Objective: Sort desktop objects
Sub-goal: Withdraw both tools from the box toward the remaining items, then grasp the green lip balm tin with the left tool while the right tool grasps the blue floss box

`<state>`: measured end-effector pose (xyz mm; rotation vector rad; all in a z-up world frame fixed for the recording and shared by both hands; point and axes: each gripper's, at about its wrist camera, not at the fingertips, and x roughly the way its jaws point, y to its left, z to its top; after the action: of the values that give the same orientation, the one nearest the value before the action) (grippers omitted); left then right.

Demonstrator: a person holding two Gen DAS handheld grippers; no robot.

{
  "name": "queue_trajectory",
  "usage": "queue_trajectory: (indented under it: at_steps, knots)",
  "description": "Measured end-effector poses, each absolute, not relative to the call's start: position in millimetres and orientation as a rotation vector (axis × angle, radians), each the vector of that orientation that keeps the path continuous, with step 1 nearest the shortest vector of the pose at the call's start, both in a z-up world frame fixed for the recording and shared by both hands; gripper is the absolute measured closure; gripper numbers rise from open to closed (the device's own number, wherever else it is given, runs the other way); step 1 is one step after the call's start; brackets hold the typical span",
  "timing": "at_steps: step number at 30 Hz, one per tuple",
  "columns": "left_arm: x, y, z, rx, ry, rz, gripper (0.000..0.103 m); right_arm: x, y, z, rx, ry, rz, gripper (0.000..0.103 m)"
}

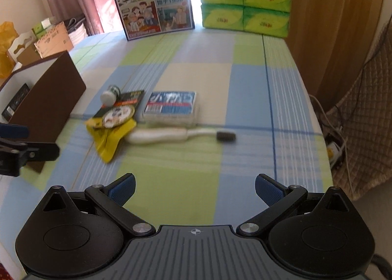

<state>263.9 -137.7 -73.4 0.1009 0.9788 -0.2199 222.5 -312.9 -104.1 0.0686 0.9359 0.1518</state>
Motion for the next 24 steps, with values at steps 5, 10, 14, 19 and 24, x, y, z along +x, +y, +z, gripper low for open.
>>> queue_trajectory:
  at_steps: [5, 10, 14, 19, 24]
  knots:
    - [299, -142, -80, 0.114, 0.982, -0.187, 0.010, 255, -307, -112, 0.066, 0.920, 0.173, 0.002]
    - [335, -145, -93, 0.136, 1.005, -0.143, 0.014, 289, -295, -122, 0.063, 0.913, 0.191, 0.002]
    - [362, -146, -102, 0.139, 1.020, -0.134, 0.017, 309, -281, -125, 0.048, 0.894, 0.203, 0.002]
    - [387, -145, -111, 0.148, 1.036, -0.113, 0.020, 325, -267, -135, 0.031, 0.887, 0.190, 0.002]
    - [398, -145, -114, 0.160, 1.035, -0.115, 0.020, 336, -260, -144, 0.020, 0.886, 0.173, 0.002]
